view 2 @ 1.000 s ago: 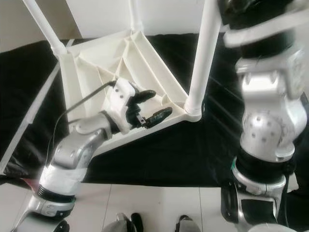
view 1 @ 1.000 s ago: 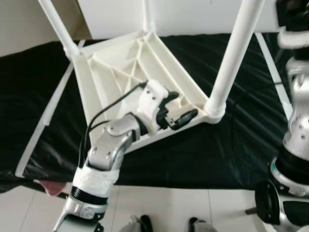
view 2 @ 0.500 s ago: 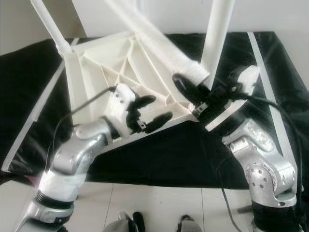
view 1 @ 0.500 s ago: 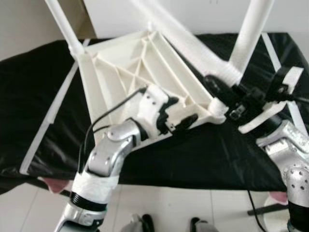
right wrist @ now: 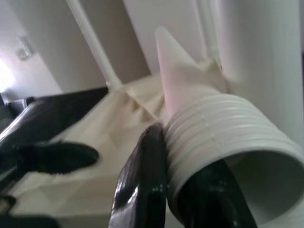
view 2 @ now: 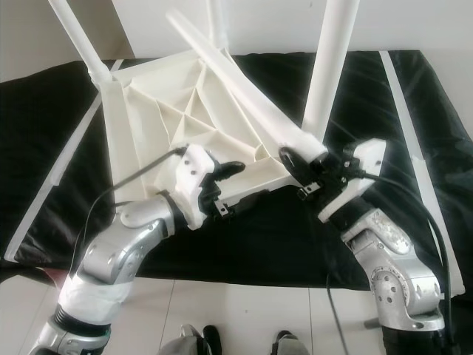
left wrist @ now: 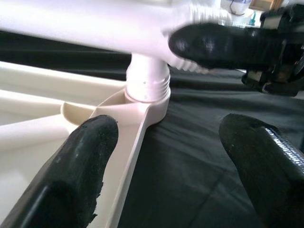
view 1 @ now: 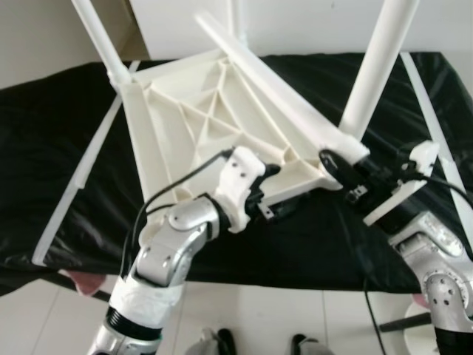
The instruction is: Building children table
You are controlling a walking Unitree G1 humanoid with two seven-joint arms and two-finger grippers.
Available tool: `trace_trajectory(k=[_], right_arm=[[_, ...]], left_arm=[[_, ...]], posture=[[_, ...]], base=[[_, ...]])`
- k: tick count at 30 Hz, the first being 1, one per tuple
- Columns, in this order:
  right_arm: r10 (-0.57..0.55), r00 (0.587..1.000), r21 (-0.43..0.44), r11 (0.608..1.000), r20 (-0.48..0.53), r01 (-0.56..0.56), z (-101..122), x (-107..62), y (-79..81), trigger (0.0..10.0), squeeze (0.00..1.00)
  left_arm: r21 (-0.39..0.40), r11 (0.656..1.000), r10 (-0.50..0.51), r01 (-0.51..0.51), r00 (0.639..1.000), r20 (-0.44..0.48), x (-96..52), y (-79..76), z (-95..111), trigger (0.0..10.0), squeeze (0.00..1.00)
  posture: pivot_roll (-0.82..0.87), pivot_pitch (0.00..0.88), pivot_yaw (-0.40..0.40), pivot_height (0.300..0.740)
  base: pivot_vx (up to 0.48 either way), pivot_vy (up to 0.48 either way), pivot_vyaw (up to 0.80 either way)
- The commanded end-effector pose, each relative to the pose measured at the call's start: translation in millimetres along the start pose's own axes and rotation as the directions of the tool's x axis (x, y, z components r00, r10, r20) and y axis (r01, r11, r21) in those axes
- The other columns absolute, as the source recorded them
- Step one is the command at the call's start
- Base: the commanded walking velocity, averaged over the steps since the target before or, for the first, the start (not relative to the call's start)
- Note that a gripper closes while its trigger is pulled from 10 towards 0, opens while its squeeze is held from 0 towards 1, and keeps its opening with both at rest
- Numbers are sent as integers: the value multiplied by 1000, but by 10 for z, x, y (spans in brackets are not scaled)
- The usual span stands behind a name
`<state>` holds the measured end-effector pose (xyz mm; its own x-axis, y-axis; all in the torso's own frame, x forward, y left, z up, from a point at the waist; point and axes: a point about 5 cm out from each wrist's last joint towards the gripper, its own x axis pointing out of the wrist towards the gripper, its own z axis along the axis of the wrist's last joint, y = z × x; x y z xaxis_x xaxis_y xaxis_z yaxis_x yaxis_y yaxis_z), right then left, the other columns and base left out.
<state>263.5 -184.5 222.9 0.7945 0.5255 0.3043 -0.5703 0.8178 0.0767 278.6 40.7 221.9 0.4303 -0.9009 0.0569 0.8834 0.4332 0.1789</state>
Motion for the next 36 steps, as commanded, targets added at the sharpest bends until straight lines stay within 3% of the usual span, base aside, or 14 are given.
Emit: trace_trajectory(k=[1, 5, 7, 10, 18, 22, 25, 29, 34, 35, 36], right_arm=[[-52, 998, -31, 998, 43, 53, 61, -50, -79, 10000, 0], [-144, 988, -48, 988, 64, 147, 84, -132, -236, 10000, 0], [-239, 965, -71, 966, 105, 247, 146, -234, -398, 10000, 0], [-286, 949, -79, 951, 129, 298, 193, -292, -479, 10000, 0], [-456, 851, -127, 857, 262, 499, 462, -613, -838, 10000, 0], [-427, 872, -143, 873, 240, 467, 414, -552, -787, 10000, 0], [-330, 924, -166, 917, 194, 363, 254, -304, -554, 10000, 0], [-288, 941, -174, 932, 176, 317, 158, -187, -426, 10000, 0], [-213, 964, -177, 954, 160, 240, -57, 35, -92, 10000, 0], [-190, 969, -174, 960, 160, 217, -97, 79, 3, 10000, 0], [-190, 969, -174, 960, 160, 217, -97, 79, 3, 10000, 0]], left_arm=[[6, 1000, -7, 7, 1000, -9, -5, -25, -7, 10000, 0], [8, 1000, -6, 6, 1000, -9, 2, -24, -2, 10000, 0], [11, 1000, -8, 8, 1000, -10, 17, -39, -1, 10000, 0], [12, 1000, -7, 7, 1000, -9, 29, -49, 1, 10000, 0], [-6, 1000, 29, -29, 1000, 3, 101, -85, 11, 10000, 0], [-13, 999, 46, -46, 999, 1, 126, -70, 11, 10000, 0], [-14, 998, 65, -65, 998, 1, 169, -24, 23, 10000, 0], [-14, 998, 66, -66, 998, -3, 185, 2, 28, 10000, 0], [-39, 998, 58, -57, 998, 15, 212, 90, 97, 10000, 27], [-74, 996, 57, -55, 998, 30, 216, 131, 128, 10000, 1000], [-74, 996, 57, -55, 998, 30, 216, 131, 128, 10000, 1000]], posture=[[-129, 174, 92, 740], [-131, 180, 93, 740], [-133, 183, 95, 740], [-135, 187, 95, 740], [-138, 198, 103, 740], [-137, 198, 106, 740], [-139, 196, 110, 740], [-137, 194, 108, 740], [-136, 189, 102, 740], [-137, 187, 99, 740], [-137, 187, 99, 740]], base=[[0, 0, 0], [0, 0, 0], [0, 0, 0], [0, 0, 0], [0, 0, 0], [0, 0, 0], [0, 0, 0], [0, 0, 0], [0, 0, 0], [0, 0, 0], [0, 0, 0]])
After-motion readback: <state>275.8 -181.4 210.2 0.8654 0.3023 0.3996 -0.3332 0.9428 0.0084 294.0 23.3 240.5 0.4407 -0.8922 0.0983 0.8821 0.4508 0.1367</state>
